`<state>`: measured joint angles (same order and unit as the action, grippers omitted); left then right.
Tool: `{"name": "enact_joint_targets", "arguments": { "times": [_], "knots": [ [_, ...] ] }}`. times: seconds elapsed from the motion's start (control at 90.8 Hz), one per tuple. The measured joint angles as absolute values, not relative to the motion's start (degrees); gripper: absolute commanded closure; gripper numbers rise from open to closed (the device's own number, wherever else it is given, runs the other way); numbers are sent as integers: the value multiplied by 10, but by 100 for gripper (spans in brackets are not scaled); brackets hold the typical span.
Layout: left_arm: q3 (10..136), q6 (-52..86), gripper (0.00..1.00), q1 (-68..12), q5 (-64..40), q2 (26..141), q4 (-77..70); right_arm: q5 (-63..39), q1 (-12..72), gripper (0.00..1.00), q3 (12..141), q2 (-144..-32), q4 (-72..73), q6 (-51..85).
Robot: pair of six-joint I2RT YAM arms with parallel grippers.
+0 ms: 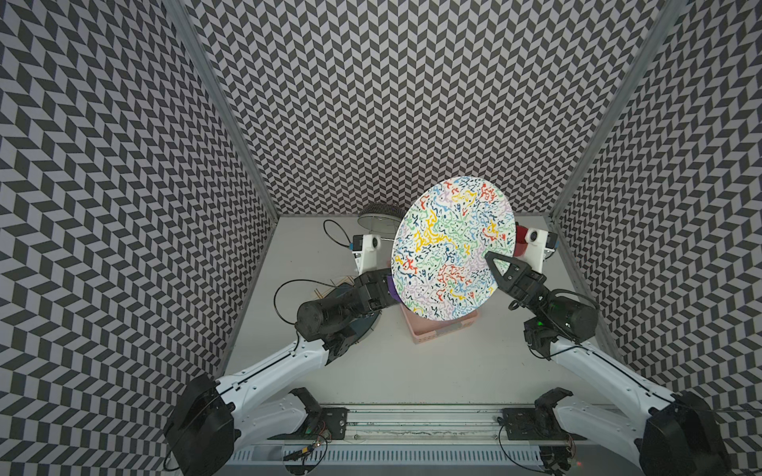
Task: Wipe the wet plate dry
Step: Wipe the plate with towel.
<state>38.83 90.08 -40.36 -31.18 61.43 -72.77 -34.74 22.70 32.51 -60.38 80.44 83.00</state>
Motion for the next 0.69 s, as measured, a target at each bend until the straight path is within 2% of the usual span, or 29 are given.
{"name": "enact_joint_targets", "arguments": {
  "times": [0.066, 0.165, 0.242, 0.341, 0.441, 0.54, 0.694],
  "knots": [
    [399, 899, 100, -373, -314, 598, -721, -340, 236, 100, 314, -593, 781, 822],
    [430, 894, 100, -375, -313, 600, -721, -306, 304, 100, 288, -573, 761, 808],
    [433, 887, 100, -413, -302, 616, -743, -299, 336, 100, 289, -561, 752, 790],
    [432, 871, 100, -485, -282, 656, -759, -294, 339, 100, 329, -552, 719, 762],
    [418, 856, 100, -538, -272, 689, -756, -286, 320, 100, 395, -555, 679, 744],
    [388, 843, 100, -548, -263, 676, -747, -278, 274, 100, 410, -555, 669, 750],
    [346, 765, 100, -532, -248, 550, -634, -245, 185, 100, 368, -545, 651, 774]
  ]
}}
